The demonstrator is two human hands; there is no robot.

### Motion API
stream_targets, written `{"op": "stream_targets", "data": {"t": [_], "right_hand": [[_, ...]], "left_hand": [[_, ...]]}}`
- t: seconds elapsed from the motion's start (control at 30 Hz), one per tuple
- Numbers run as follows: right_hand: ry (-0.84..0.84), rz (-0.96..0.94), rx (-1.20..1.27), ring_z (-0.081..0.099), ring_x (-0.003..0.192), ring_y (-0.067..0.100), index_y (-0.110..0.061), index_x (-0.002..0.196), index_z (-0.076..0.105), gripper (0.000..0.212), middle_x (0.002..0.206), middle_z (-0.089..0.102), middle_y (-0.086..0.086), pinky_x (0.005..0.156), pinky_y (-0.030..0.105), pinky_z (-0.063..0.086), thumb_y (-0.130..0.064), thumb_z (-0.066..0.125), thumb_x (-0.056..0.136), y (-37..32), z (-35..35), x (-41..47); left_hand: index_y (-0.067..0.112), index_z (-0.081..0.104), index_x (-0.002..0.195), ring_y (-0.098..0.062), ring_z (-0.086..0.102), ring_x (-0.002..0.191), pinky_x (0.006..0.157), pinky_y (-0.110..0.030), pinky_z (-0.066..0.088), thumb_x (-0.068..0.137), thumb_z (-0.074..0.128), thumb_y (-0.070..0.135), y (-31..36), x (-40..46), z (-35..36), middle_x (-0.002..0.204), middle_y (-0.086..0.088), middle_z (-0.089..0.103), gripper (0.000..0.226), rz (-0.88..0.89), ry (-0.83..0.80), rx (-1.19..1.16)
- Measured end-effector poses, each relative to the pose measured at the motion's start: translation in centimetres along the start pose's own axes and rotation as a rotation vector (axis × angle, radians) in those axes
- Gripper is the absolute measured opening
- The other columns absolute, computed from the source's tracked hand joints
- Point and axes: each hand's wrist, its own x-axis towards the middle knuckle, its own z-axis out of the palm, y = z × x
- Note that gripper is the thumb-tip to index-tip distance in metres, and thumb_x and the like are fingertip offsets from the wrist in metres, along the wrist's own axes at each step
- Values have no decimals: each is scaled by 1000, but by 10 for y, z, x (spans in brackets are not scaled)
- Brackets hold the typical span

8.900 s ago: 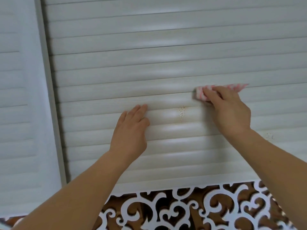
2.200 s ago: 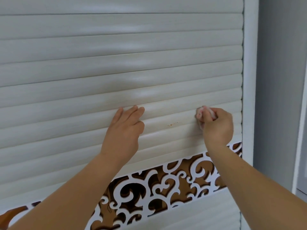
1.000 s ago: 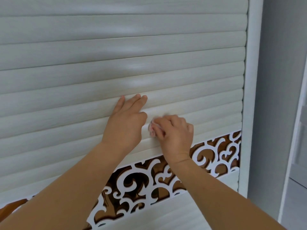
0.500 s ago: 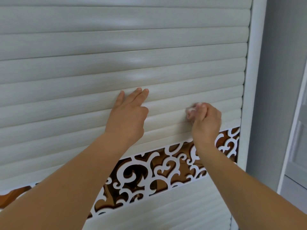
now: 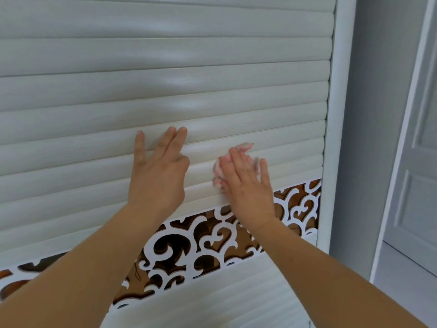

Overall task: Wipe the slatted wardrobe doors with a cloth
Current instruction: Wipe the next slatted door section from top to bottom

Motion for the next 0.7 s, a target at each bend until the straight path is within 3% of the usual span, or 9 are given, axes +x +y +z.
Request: {"op": "stream_targets", "data": {"t": [0.07,0.13,0.2,0.3,0.4,0.5,0.57,0.7], "right_hand": [[8,83,-22,8,140,21,-18,148,12,58,155,13,7,111,53,6,-34,34,97,21,2,-1],[-4,161,0,18,139,20,-16,147,24,55,154,23,8,110,54,13,-38,23,96,38,1,-1],[-25,172,25,19,140,19,-16,147,21,56,154,21,7,111,55,14,-40,19,96,51,5,-2],[-31,229,73,15,143,21,-19,146,7,59,154,3,2,114,52,5,-47,12,95,68,9,-1],[-76,310,57,9,145,24,-20,148,-4,67,156,-9,1,114,47,-6,-54,4,92,84,11,0],[-64,381,97,9,146,23,-19,151,1,71,159,-5,3,113,45,-9,-57,5,91,98,9,1],[-94,422,113,7,146,22,-22,151,-2,66,159,-6,2,115,48,-6,-54,12,96,107,7,3],[-84,558,188,9,145,18,-28,151,1,60,159,-2,0,115,52,3,-48,18,98,125,7,4]], "left_hand": [[10,64,81,-28,17,142,110,-61,-1,64,62,-7,6,-1,9,150,-15,28,24,-19,43,-4],[8,63,83,-31,22,140,109,-63,2,61,63,-9,12,0,17,147,-18,33,29,-31,88,-6],[7,61,95,-33,24,138,107,-65,4,59,61,-10,18,1,24,145,-20,34,40,-50,140,-8],[9,47,126,-36,25,137,106,-65,3,57,63,-9,26,2,29,144,-23,34,73,-81,154,20],[21,20,145,-35,11,141,105,-64,-6,63,63,0,36,4,29,151,-22,19,94,-119,77,59],[28,-10,146,-33,-18,140,104,-67,-10,79,50,11,45,4,27,153,-19,-15,91,-176,-4,65],[28,-17,144,-34,-29,136,103,-68,-12,85,43,15,49,6,26,148,-19,-29,86,-196,-44,95],[28,-17,144,-36,-31,135,103,-68,-12,86,40,17,55,9,22,146,-19,-32,82,-225,-81,105]]}}
